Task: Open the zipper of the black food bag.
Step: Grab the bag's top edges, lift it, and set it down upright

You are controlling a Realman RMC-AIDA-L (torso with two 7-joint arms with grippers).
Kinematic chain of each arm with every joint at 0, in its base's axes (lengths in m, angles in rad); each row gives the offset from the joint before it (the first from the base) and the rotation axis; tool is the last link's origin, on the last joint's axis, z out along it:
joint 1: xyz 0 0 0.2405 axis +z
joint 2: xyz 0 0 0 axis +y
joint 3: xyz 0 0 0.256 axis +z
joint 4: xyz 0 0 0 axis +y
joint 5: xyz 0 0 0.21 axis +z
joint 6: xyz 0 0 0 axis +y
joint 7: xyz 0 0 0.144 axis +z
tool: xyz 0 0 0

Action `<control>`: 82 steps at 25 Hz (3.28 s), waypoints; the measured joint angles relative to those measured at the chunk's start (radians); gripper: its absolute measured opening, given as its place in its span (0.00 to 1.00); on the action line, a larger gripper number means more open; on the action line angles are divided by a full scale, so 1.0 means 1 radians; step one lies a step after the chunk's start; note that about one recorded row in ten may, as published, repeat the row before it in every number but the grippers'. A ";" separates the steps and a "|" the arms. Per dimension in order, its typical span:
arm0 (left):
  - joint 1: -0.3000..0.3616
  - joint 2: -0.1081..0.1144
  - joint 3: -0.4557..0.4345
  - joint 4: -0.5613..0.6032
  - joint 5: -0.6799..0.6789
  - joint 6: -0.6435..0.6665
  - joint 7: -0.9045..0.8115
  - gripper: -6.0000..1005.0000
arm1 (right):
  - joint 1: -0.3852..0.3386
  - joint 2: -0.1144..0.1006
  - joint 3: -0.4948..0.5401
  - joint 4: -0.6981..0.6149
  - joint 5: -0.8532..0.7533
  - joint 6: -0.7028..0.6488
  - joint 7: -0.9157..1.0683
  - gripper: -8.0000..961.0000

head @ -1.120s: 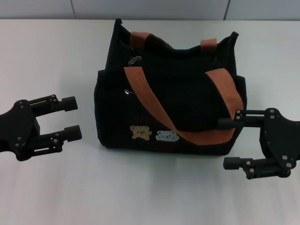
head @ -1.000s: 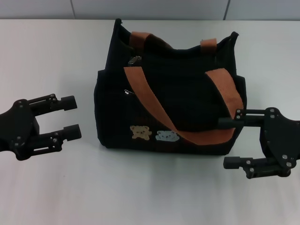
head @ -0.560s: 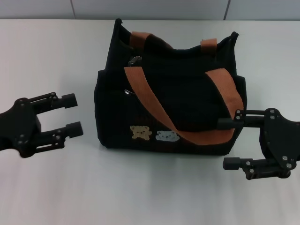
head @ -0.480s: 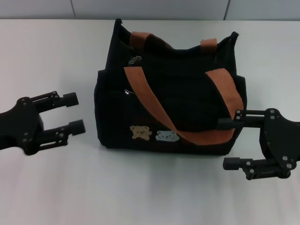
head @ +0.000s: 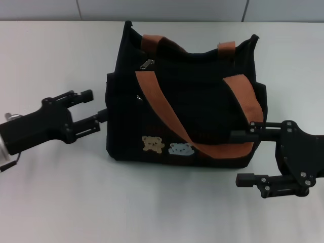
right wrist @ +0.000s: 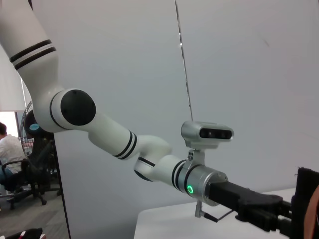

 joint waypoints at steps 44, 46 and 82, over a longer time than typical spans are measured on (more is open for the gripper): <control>0.011 0.014 -0.002 -0.001 0.033 0.008 0.015 0.58 | 0.001 0.001 0.039 0.004 0.004 0.013 0.003 0.77; 0.004 0.004 0.001 -0.001 0.037 -0.011 0.019 0.58 | 0.004 0.002 0.039 0.005 0.004 0.016 0.003 0.77; -0.007 -0.010 0.007 -0.092 0.024 -0.006 0.208 0.08 | -0.019 0.026 0.051 0.009 0.004 0.022 0.004 0.77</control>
